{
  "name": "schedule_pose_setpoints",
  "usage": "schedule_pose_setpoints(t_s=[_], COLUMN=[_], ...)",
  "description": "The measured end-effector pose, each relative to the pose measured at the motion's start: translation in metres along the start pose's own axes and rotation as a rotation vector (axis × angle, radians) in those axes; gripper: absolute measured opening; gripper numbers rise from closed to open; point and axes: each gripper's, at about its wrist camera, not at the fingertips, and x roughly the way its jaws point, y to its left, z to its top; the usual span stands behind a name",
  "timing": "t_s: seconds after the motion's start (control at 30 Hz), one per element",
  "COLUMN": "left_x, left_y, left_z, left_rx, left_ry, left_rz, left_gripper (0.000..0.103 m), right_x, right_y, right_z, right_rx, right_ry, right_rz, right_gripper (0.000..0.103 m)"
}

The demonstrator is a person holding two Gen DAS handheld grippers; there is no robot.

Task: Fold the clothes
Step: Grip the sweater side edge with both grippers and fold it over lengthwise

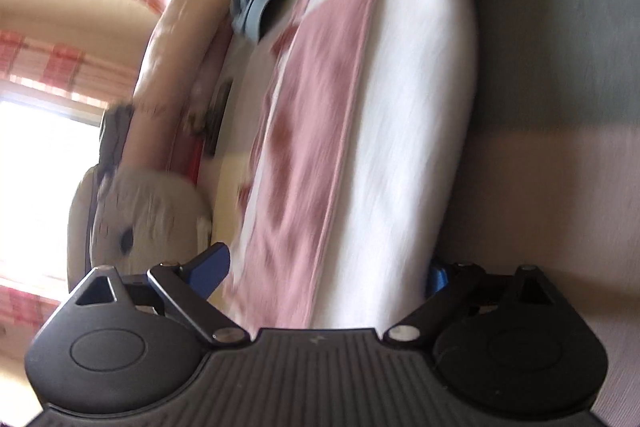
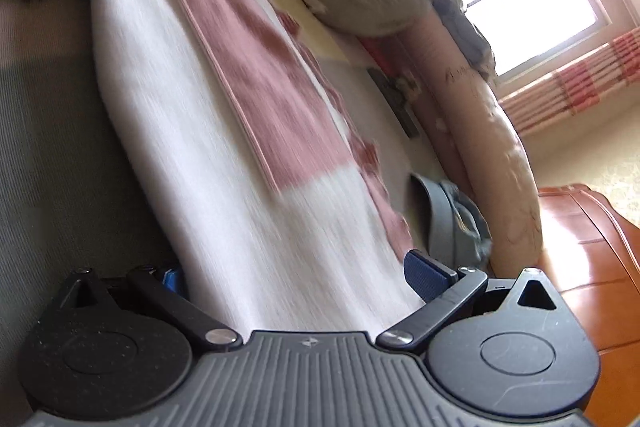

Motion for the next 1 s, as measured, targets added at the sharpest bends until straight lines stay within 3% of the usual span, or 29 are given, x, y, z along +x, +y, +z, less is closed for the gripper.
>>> schedule_pose_setpoints(t_s=[0.17,0.3,0.4,0.47,0.6,0.7,0.77,0.83,0.97,1.0], left_x=[0.013,0.011,0.011,0.012,0.015,0.015,0.013,0.014,0.015,0.013], left_y=[0.006,-0.007,-0.010,-0.009,-0.002,-0.004,-0.016,-0.029,-0.034,-0.032], left_z=[0.000,0.019,0.028,0.028,0.005,-0.004,0.001,0.005,0.006,0.006], left_rx=[-0.002,0.078,0.098,0.115,0.116,0.124,0.168,0.207,0.172,0.170], left_ry=[0.055,-0.006,-0.037,-0.047,-0.025,0.000,-0.003,-0.002,0.004,0.002], left_rz=[0.026,0.053,0.028,0.014,0.023,0.016,0.013,0.016,0.031,0.022], left_gripper=[0.096,0.091,0.080,0.078,0.078,0.066,0.045,0.015,0.012,0.012], right_x=[0.008,0.008,0.007,0.006,0.012,0.021,0.021,0.019,0.014,0.013], right_y=[-0.004,0.011,0.025,0.033,0.018,0.002,0.008,0.024,0.041,0.043], right_z=[-0.008,0.007,0.019,0.023,0.013,0.000,0.003,0.009,0.010,0.008], right_rx=[-0.019,-0.092,-0.142,-0.186,-0.191,-0.161,-0.192,-0.272,-0.331,-0.329], right_ry=[0.038,0.008,-0.027,-0.043,-0.025,0.023,0.024,0.010,0.001,-0.001], right_rz=[-0.024,-0.043,-0.043,-0.050,-0.033,-0.033,-0.036,-0.049,-0.020,-0.005], right_gripper=[0.103,0.103,0.102,0.102,0.102,0.102,0.097,0.086,0.056,0.043])
